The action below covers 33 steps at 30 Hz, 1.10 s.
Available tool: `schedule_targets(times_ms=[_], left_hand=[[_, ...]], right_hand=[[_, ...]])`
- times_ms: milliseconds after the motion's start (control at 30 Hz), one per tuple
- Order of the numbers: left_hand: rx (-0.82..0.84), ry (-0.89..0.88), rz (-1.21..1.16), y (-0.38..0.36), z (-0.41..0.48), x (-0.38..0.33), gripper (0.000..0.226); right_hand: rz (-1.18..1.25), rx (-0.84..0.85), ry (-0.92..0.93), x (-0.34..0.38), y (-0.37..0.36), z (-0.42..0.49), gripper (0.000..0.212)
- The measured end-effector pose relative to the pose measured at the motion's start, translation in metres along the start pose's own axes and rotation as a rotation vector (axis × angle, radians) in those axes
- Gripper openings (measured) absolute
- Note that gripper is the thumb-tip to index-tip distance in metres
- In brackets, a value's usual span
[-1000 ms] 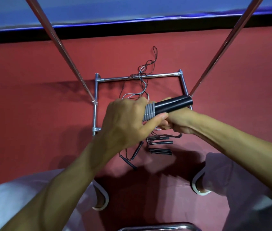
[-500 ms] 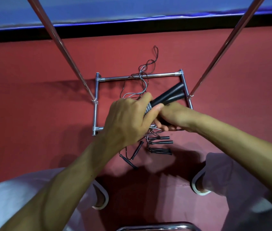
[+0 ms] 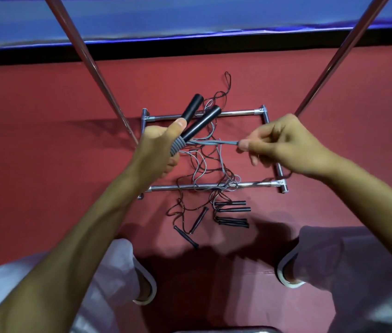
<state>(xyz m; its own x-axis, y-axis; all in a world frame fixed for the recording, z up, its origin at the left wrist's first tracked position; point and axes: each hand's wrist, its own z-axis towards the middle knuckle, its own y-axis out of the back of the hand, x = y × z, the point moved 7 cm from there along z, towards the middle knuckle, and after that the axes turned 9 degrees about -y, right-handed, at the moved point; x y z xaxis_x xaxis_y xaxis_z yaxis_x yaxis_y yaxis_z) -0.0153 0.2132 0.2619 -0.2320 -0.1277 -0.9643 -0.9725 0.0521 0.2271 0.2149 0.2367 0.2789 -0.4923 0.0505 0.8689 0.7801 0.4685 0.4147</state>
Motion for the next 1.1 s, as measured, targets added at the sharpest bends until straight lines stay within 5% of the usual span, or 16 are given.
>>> schedule_targets(times_ms=[100,167,300,433,533,667,767,867,1000,1100], left_hand=[[0.02,-0.099,0.076,-0.002,0.0,-0.005,0.053],[0.027,-0.19,0.169,-0.003,-0.001,-0.006,0.058],[0.089,-0.157,0.22,-0.004,0.002,0.0,0.066],[0.176,-0.074,0.191,-0.002,0.003,0.004,0.057],[0.137,-0.112,0.269,-0.001,0.003,0.003,0.056],[0.054,-0.208,0.359,0.001,0.005,0.001,0.059],[-0.001,-0.265,0.473,-0.003,0.0,-0.005,0.059],[-0.045,-0.203,0.477,0.0,0.001,-0.003,0.059],[-0.064,-0.083,0.363,0.006,0.006,0.007,0.058],[-0.007,0.001,0.276,0.004,0.007,0.017,0.06]], right_hand=[[0.549,0.33,-0.574,-0.026,-0.017,-0.004,0.021],[0.584,0.343,-0.62,-0.03,-0.017,-0.002,0.012],[0.301,0.132,-0.238,-0.017,-0.006,0.005,0.012],[-0.35,-0.14,0.249,0.015,0.0,-0.007,0.005],[-0.534,-0.167,0.322,0.017,-0.006,-0.011,0.017],[0.363,0.27,-0.395,-0.016,-0.026,-0.005,0.028],[0.519,0.342,-0.598,-0.029,-0.03,-0.005,0.026],[0.224,0.219,-0.393,-0.026,-0.024,0.005,0.03],[-0.276,0.004,0.132,0.014,-0.02,-0.004,0.01],[-0.563,-0.078,0.39,0.03,-0.025,-0.016,0.018]])
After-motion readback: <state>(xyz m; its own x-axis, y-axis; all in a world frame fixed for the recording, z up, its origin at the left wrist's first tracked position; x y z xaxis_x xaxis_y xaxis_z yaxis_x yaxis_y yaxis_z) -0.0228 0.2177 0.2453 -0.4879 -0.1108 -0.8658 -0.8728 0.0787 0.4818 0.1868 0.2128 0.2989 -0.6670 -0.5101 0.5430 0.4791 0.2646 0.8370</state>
